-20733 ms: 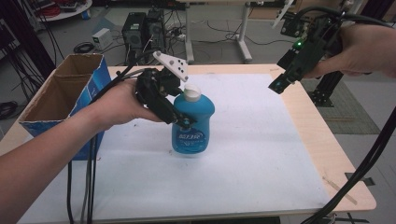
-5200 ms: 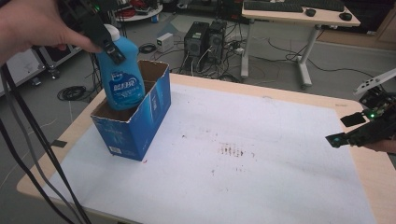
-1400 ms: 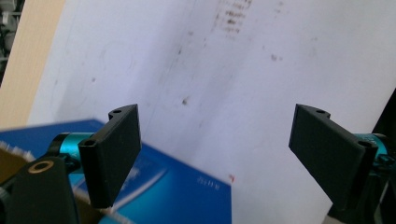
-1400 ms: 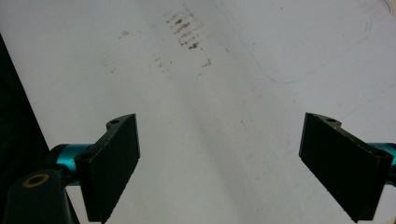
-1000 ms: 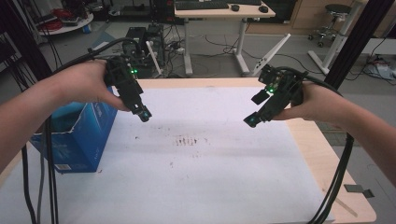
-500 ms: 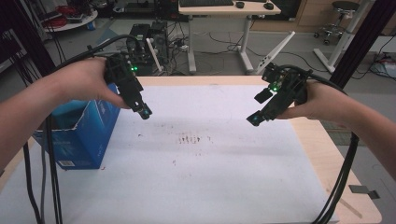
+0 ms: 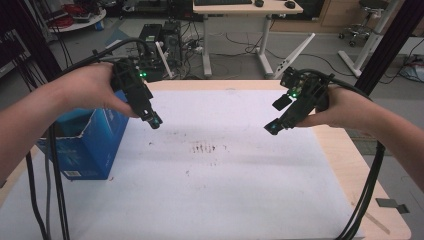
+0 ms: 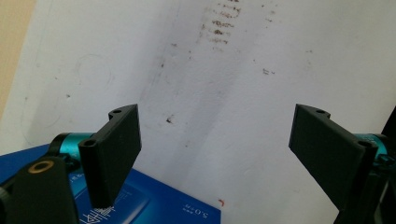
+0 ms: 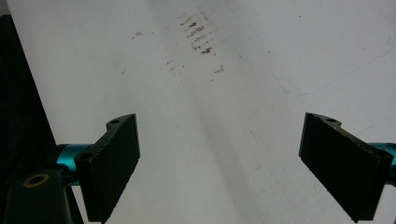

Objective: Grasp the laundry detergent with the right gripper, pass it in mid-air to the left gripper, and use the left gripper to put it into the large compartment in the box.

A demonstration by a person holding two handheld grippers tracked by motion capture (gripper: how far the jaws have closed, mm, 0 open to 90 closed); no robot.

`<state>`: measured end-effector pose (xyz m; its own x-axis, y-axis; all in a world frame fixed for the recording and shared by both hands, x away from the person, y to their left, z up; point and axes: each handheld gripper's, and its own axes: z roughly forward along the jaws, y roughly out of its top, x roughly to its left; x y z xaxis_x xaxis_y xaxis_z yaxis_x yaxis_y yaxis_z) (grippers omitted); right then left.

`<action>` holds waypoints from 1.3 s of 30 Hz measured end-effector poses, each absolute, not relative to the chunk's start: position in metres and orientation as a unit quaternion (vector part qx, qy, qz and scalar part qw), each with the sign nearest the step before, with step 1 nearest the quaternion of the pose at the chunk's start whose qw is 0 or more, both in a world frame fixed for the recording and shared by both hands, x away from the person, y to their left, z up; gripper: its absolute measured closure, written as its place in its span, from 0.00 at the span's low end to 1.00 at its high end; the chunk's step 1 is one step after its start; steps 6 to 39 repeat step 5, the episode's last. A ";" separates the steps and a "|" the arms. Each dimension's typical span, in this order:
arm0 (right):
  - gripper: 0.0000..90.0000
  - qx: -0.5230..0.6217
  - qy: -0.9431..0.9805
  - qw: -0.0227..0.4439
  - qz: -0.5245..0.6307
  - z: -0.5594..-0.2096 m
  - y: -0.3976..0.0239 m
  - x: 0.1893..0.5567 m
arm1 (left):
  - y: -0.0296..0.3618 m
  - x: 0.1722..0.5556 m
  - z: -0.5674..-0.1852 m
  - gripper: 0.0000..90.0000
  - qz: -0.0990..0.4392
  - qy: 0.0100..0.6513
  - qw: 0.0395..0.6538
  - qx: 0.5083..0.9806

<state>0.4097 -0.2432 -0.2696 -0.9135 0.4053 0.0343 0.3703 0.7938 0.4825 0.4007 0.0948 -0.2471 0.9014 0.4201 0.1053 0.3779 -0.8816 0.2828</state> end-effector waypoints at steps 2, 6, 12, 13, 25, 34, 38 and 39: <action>0.13 0.203 0.947 0.036 0.247 -0.270 -0.244 0.410 | 0.095 0.401 -0.247 0.19 0.081 0.207 0.128 0.967; 0.13 0.205 0.947 0.032 0.247 -0.270 -0.244 0.409 | 0.096 0.402 -0.248 0.19 0.082 0.209 0.129 0.966; 0.13 0.205 0.947 0.032 0.247 -0.270 -0.244 0.409 | 0.096 0.402 -0.248 0.19 0.082 0.209 0.129 0.966; 0.13 0.205 0.947 0.032 0.247 -0.270 -0.244 0.409 | 0.096 0.402 -0.248 0.19 0.082 0.209 0.129 0.966; 0.13 0.205 0.947 0.032 0.247 -0.270 -0.244 0.409 | 0.096 0.402 -0.248 0.19 0.082 0.209 0.129 0.966; 0.13 0.205 0.947 0.032 0.247 -0.270 -0.244 0.409 | 0.096 0.402 -0.248 0.19 0.082 0.209 0.129 0.966; 0.13 0.205 0.947 0.032 0.247 -0.270 -0.244 0.409 | 0.096 0.402 -0.248 0.19 0.082 0.209 0.129 0.966; 0.13 0.205 0.947 0.032 0.247 -0.270 -0.244 0.409 | 0.096 0.402 -0.248 0.19 0.082 0.209 0.129 0.966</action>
